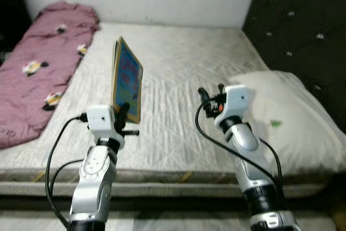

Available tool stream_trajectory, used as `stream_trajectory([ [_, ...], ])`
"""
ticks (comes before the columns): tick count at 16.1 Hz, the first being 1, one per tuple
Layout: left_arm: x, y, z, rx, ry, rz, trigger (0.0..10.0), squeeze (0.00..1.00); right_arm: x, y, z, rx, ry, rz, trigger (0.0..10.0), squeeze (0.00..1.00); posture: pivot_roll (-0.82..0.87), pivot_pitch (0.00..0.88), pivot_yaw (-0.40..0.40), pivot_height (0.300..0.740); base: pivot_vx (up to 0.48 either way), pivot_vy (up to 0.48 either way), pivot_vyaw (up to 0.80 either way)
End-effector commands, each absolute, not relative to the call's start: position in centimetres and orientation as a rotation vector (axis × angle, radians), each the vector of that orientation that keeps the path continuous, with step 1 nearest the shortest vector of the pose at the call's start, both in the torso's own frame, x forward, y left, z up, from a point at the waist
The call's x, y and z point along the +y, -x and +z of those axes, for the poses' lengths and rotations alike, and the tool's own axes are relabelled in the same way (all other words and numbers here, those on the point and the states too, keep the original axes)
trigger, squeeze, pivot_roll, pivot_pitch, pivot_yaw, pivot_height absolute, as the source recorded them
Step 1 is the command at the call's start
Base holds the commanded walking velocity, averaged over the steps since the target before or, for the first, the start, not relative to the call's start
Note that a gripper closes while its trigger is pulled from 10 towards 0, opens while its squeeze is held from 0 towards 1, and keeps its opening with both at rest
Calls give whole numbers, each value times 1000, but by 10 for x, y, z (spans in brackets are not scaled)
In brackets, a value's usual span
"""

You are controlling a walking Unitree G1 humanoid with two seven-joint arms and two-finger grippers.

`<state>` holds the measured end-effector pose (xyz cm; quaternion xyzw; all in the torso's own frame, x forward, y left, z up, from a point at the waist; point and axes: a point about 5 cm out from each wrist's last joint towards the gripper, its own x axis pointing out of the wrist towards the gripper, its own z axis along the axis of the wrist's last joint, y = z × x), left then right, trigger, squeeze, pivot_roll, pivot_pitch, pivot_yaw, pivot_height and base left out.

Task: Clean up the room

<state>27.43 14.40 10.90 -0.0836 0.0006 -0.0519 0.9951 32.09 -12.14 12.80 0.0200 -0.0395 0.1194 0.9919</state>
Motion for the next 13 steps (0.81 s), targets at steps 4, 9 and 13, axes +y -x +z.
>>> stream_trajectory([
  [4,144,-276,121,-55,163,-110,10000,0,-123,-323,131,-83,-39,233,10000,0,-46,0,-30,740,341,0,-423],
  [9,148,-279,117,-32,108,-54,10000,0,-125,-323,131,-80,-35,222,10000,0,-46,0,-32,740,0,0,0],
  [13,152,-278,118,-39,65,-45,10000,0,-126,-324,130,-76,-36,212,10000,0,-41,0,-33,740,0,0,-639],
])
